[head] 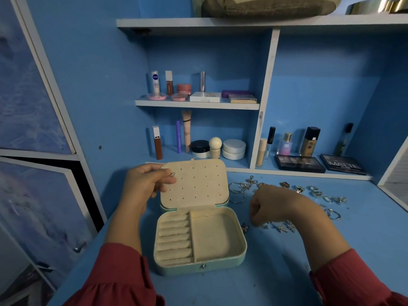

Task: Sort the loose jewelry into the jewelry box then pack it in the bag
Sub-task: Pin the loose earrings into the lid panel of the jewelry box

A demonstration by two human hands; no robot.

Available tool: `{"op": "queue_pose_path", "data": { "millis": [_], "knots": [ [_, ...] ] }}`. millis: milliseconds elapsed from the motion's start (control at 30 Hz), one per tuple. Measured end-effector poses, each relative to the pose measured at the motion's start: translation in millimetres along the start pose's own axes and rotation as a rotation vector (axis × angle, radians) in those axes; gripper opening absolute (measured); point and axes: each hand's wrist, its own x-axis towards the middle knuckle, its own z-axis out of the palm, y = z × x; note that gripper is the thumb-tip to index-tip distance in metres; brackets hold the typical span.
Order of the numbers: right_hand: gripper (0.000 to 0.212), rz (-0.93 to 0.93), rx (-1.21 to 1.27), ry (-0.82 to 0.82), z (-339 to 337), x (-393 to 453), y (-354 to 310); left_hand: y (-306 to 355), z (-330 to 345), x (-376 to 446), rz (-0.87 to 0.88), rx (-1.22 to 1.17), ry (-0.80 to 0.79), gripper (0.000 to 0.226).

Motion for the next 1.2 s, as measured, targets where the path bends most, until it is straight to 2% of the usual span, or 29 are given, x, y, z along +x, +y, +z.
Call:
{"op": "queue_pose_path", "data": {
  "millis": [133,367,433,533,633,767,1000,1200],
  "knots": [
    [0.004,0.021,0.035,0.052,1,2,0,2,2,-3,0.005,-0.043,-0.016,0.011],
    [0.003,0.052,0.151,0.262,3,6,-1,4,4,-7,0.027,-0.137,-0.010,0.011],
    [0.005,0.049,0.256,0.308,3,7,-1,4,5,-8,0.040,-0.158,0.005,0.012],
    [0.005,-0.014,0.548,0.258,3,5,-5,3,6,-8,0.061,-0.188,0.023,0.010],
    [0.004,-0.086,0.662,0.164,4,4,-12,1,7,-7,0.082,-0.195,0.040,0.013],
    [0.011,-0.068,0.531,0.173,10,10,-22,-1,12,-7,0.118,-0.199,0.051,0.022],
    [0.005,-0.088,0.316,0.400,25,25,-29,2,12,-13,0.157,-0.219,0.000,0.019],
    [0.003,-0.088,0.310,0.469,30,32,-25,10,4,-17,-0.060,-0.349,-0.148,0.011]
  ]
}}
